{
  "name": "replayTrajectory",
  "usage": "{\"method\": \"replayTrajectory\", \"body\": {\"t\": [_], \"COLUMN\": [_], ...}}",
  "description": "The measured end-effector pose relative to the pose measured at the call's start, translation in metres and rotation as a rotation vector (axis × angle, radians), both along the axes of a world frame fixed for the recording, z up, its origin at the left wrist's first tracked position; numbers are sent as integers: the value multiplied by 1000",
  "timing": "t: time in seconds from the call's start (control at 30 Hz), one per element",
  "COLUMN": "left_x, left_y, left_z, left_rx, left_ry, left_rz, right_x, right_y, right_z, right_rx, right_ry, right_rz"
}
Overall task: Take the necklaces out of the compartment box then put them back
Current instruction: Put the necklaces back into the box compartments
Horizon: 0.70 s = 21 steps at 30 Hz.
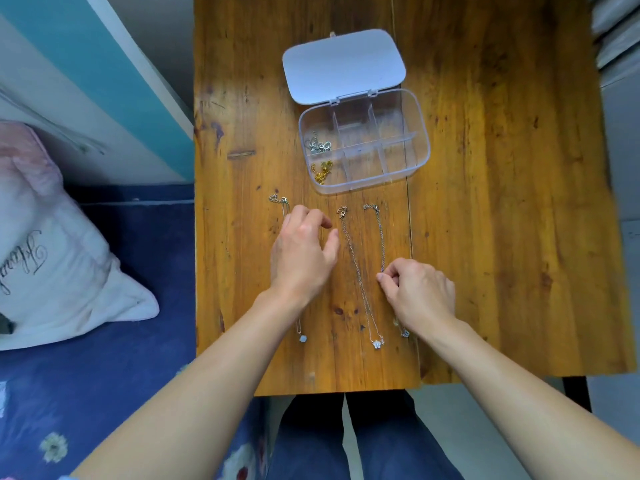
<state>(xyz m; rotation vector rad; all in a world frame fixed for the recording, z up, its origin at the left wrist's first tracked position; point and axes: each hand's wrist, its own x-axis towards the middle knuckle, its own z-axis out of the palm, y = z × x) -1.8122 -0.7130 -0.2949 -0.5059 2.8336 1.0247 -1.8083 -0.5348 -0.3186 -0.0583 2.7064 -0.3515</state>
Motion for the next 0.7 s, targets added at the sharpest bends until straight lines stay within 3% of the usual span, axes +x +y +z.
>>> {"method": "replayTrajectory", "body": {"t": [0.1, 0.2, 0.33, 0.53, 0.7], "left_x": [-14, -31, -51, -49, -49], "left_y": [-3, -6, -7, -13, -16], "left_z": [6, 10, 4, -20, -23], "left_rx": [-46, -116, -262, -450, -480], "left_ry": [66, 153, 195, 40, 4], "left_rz": [-35, -78, -201, -492, -534], "right_x": [-3, -12, -38, -99, -145], "right_y": [-1, 1, 0, -16, -24], "right_z": [2, 17, 53, 104, 118], "right_rx": [-31, -338, -637, -1293, -1190], "right_ry": [-85, -103, 48, -4, 66], "right_rz": [2, -58, -123, -438, -526]}}
